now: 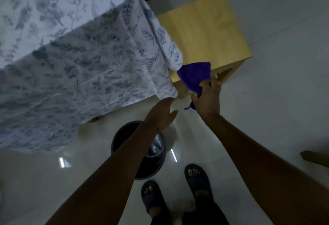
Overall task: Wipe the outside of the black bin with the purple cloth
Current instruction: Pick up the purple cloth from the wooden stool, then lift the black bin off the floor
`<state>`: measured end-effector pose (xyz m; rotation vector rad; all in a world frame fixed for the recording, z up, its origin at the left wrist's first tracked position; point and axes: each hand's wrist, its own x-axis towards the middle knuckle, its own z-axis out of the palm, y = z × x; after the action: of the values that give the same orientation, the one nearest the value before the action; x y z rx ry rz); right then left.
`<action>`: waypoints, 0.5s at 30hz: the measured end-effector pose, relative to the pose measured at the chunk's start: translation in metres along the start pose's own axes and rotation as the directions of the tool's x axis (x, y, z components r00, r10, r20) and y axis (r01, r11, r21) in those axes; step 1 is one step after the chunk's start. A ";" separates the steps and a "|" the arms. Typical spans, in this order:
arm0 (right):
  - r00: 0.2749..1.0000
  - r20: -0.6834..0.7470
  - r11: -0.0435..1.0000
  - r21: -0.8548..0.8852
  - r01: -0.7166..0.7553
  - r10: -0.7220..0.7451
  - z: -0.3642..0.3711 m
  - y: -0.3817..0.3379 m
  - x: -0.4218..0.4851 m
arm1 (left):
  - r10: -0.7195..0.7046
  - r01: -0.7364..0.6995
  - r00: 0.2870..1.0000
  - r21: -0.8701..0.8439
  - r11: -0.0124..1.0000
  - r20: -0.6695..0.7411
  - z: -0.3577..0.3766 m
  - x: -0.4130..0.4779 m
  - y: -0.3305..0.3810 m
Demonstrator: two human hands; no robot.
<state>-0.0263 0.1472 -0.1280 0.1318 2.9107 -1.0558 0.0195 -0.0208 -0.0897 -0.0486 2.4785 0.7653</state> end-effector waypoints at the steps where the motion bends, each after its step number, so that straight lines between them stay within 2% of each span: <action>1: 0.999 0.001 0.997 0.063 -0.037 0.037 0.003 -0.001 -0.016 | -0.013 0.013 1.000 -0.005 1.000 -0.002 0.004 -0.007 -0.006; 3: 0.991 0.057 0.970 0.204 -0.130 0.120 0.016 -0.001 -0.052 | -0.043 0.044 0.999 -0.009 0.999 0.012 0.017 -0.022 -0.021; 6: 0.933 0.262 0.860 0.385 -0.335 0.247 0.041 0.001 -0.102 | -0.094 0.096 0.993 -0.030 0.995 0.066 0.044 -0.047 -0.052; 10: 0.745 0.557 0.668 0.400 -0.627 0.366 0.092 0.027 -0.156 | -0.150 0.157 0.980 -0.049 0.986 0.133 0.087 -0.077 -0.099; 12: 0.690 0.612 0.599 0.402 -0.693 0.387 0.119 0.042 -0.176 | -0.160 0.164 0.981 -0.027 0.986 0.106 0.107 -0.089 -0.121; 15: 0.690 0.614 0.600 0.402 -0.692 0.384 0.146 0.059 -0.193 | -0.205 0.212 0.974 -0.068 0.975 0.092 0.138 -0.102 -0.153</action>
<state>0.1730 0.0858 -0.2640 0.6636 1.7768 -1.5580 0.2027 -0.0877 -0.2120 -0.2941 2.3174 0.7563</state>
